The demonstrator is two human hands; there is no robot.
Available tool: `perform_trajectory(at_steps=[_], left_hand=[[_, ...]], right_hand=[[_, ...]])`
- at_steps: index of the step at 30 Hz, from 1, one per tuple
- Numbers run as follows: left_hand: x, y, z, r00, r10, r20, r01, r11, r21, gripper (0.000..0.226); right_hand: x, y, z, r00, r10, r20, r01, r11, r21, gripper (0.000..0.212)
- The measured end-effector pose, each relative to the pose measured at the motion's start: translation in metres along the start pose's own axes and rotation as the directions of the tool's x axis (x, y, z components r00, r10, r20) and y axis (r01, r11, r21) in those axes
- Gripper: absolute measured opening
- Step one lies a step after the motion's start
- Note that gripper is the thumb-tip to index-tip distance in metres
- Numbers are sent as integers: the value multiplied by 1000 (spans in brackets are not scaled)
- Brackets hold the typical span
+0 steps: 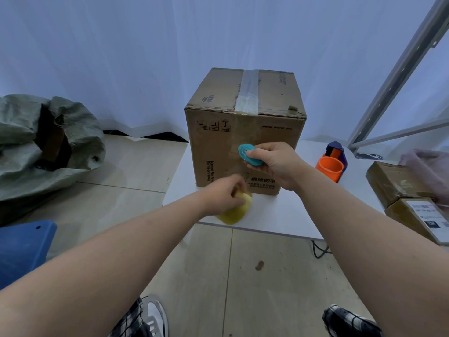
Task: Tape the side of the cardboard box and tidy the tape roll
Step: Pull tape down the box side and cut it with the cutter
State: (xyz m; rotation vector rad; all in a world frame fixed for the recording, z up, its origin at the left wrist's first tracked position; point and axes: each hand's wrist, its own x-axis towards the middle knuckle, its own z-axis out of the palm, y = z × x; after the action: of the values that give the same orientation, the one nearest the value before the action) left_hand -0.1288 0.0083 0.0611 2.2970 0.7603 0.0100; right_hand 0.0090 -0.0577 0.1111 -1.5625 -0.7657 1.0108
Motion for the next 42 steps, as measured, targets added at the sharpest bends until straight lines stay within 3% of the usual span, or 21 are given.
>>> perform_trajectory(at_steps=[4, 7, 9, 11, 14, 18, 21, 24, 28, 31, 35, 38, 39, 40, 42], left_hand=[[2, 24, 26, 935, 303, 185, -343, 907, 247, 16], [16, 30, 44, 847, 473, 242, -526, 681, 510, 32], [23, 26, 48, 814, 529, 240, -551, 573, 607, 37], [25, 22, 48, 819, 524, 234, -546, 585, 600, 35], [22, 16, 43, 893, 401, 205, -449, 761, 469, 36], [17, 4, 33, 919, 336, 206, -394, 764, 510, 55], [15, 5, 26, 948, 270, 170, -317, 861, 397, 58], [17, 20, 34, 949, 270, 164, -308, 903, 299, 57], [30, 36, 56, 958, 272, 96, -285, 941, 181, 54], [37, 42, 65, 952, 308, 6, -299, 920, 254, 51], [35, 32, 61, 919, 363, 157, -392, 785, 479, 52], [35, 0, 54, 940, 244, 238, -340, 623, 705, 48], [34, -8, 49, 942, 215, 257, -335, 631, 700, 43], [31, -12, 42, 946, 204, 251, -318, 718, 619, 35], [22, -13, 21, 975, 141, 174, -188, 938, 292, 17]], right_hand=[[-3, -9, 1, 1000, 25, 6, -26, 996, 86, 31], [-5, -10, 0, 998, 61, 23, -64, 985, 162, 20], [-6, -7, -2, 996, 79, 46, -87, 976, 199, 9], [-5, -5, -3, 994, 86, 65, -98, 972, 215, 7], [-4, -6, -6, 992, 89, 87, -107, 965, 239, 9], [-3, -8, -6, 992, 89, 85, -109, 958, 265, 13], [-3, -8, -4, 993, 105, 57, -116, 962, 249, 24], [-7, -11, -3, 994, 92, 58, -104, 958, 269, 9], [-9, -12, -5, 994, 100, 39, -106, 955, 278, 8], [-8, -12, -2, 995, 97, 38, -104, 951, 290, 10], [-2, -13, -1, 995, 93, 41, -101, 945, 312, 28], [0, -12, -3, 994, 107, 34, -112, 950, 291, 28], [-1, -11, -3, 993, 112, 29, -115, 954, 278, 28], [-1, -11, -4, 993, 113, 26, -116, 957, 266, 28], [-1, -10, -4, 994, 106, 36, -112, 960, 257, 23]])
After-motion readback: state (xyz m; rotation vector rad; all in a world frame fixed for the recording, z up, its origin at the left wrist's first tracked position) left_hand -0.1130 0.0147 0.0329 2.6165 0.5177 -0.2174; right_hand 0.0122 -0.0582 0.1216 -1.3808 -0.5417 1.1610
